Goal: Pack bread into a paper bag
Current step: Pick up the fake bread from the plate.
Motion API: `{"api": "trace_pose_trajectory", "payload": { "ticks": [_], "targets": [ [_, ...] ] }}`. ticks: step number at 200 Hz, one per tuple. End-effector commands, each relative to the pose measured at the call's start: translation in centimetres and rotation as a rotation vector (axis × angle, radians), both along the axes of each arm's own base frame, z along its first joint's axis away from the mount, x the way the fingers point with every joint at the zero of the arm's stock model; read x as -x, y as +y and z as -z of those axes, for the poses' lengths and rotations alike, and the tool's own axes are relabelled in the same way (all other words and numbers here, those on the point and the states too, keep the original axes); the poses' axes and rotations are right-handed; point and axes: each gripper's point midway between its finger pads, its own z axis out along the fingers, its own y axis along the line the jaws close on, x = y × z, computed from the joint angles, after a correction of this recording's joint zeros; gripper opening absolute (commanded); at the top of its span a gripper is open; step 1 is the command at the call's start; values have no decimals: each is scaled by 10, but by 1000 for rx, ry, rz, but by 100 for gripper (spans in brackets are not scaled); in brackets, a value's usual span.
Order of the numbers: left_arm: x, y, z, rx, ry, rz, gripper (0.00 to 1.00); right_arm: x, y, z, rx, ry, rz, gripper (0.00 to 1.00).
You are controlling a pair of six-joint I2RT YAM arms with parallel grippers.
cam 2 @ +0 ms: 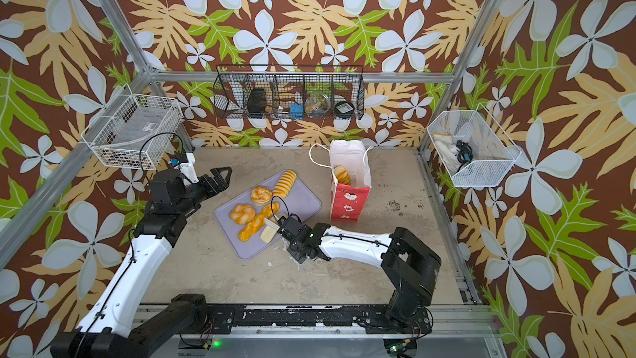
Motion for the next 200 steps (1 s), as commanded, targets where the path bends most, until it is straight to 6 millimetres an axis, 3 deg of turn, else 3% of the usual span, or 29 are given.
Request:
{"api": "trace_pose_trajectory", "payload": {
  "ticks": [1,34,64,113,130,163,200],
  "targets": [
    [-1,-1,-9,-10,-33,11,100,-28,-20,-24,30,-144,134,0],
    [-1,-2,-8,-11,-31,14,100,-56,-30,-57,-21,-265,228,0],
    [0,-2,-9,-9,-33,15,100,-70,-29,-73,-61,-299,255,0],
    [1,-2,-10,-10,-36,16,100,-61,-9,-65,-117,-216,176,0],
    [0,-1,-9,-10,-36,13,100,-54,-1,-71,-144,-205,134,0],
    [0,-2,-11,-9,-41,14,100,-40,17,-114,-195,-250,37,0],
    [1,-2,-12,-8,-43,13,100,-44,12,-205,-299,-392,68,0]
  ]
}}
